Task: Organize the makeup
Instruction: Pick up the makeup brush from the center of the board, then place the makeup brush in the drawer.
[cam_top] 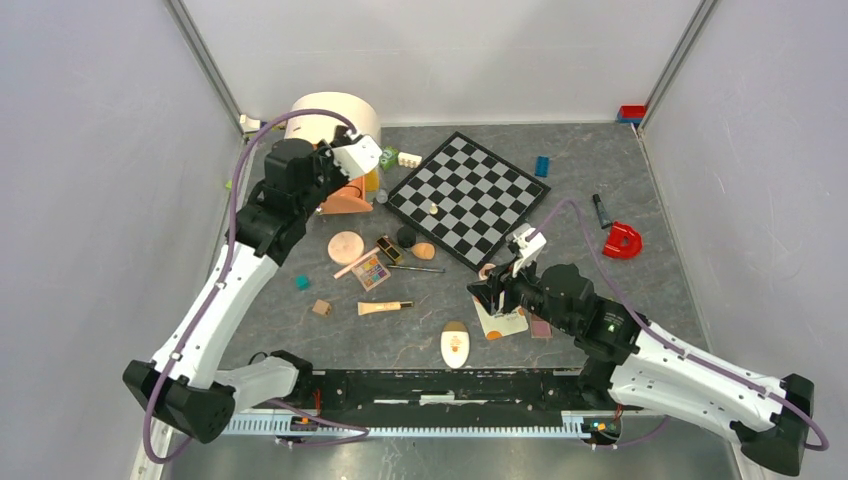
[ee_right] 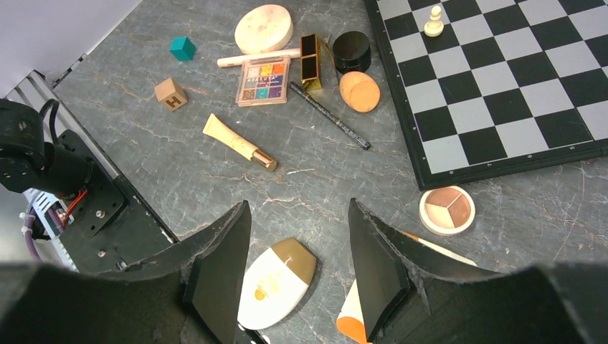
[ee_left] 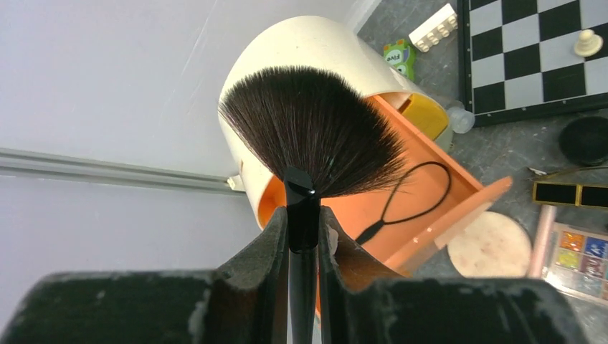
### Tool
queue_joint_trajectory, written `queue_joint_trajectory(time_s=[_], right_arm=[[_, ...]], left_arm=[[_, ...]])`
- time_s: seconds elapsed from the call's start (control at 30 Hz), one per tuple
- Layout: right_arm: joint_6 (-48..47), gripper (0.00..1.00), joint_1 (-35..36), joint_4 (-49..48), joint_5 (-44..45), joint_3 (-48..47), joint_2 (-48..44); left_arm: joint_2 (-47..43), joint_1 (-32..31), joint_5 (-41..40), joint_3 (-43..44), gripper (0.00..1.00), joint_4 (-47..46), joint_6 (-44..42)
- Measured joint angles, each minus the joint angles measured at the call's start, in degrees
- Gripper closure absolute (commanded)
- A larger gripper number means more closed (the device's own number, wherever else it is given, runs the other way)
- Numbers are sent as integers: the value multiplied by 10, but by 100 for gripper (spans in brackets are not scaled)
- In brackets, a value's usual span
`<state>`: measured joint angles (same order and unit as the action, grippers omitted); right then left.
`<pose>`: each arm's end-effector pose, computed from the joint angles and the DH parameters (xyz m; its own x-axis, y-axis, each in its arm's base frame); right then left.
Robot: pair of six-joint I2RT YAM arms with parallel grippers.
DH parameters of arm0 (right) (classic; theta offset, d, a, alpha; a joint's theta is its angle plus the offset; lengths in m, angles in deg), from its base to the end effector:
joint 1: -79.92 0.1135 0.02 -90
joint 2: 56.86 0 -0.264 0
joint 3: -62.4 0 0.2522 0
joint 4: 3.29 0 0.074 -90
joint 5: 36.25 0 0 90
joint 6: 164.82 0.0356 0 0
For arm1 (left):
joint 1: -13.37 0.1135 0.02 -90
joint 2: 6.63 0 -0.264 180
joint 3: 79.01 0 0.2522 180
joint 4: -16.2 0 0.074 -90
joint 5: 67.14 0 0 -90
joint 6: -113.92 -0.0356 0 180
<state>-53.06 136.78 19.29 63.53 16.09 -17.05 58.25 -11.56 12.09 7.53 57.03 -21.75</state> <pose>0.0994 0.1412 0.2809 -0.4135 0.0350 -0.9099 -0.6274 0.7133 0.3125 0.2252 -0.0973 0.4098 -0.0264 0.7872 -0.6161 0.3905 0.5755 0.7185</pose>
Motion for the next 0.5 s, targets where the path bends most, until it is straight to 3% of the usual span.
queue_joint_trajectory(time_s=[0.17,0.5], right_arm=[[5,41,0,0,-1,0,9],[24,41,0,4,-2,0,11]], left_arm=[[24,57,59,0,98,-29,-22],[96,103,135,-3,98,-85,-23]])
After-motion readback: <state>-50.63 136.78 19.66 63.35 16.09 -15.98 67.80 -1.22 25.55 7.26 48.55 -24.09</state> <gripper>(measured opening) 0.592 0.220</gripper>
